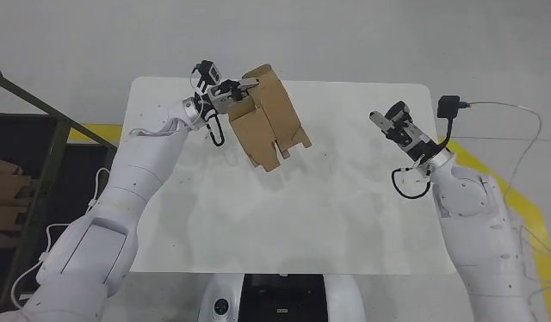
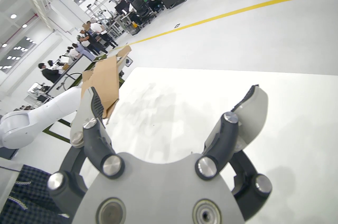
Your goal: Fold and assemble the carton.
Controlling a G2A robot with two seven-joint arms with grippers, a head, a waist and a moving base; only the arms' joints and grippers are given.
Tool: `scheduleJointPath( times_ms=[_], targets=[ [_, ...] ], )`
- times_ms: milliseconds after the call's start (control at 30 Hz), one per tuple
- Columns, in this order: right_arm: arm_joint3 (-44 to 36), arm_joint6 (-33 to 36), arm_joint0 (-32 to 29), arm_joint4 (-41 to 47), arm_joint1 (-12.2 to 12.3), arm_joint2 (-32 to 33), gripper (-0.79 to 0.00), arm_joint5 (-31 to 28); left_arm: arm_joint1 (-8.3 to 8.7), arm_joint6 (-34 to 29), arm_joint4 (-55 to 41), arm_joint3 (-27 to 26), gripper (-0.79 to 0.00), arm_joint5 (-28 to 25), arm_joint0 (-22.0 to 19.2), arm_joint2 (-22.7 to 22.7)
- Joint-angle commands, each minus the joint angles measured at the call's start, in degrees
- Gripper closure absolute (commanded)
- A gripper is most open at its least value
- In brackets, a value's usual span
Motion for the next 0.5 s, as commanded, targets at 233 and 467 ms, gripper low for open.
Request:
scheduleJointPath(
  times_ms=[233,467],
  targets=[
    [4.9,13.5,2.6,20.7,-0.5,-6.9,-0.785,0.4,-0.85,-3.6,-1.0,1.1,0.000,0.7,0.3,0.4],
    [8.3,18.7,4.5,28.5,-1.5,-13.0,-0.785,-0.1,-2.08,-6.7,-3.3,1.2,0.000,1.9,-0.5,1.3]
  ],
)
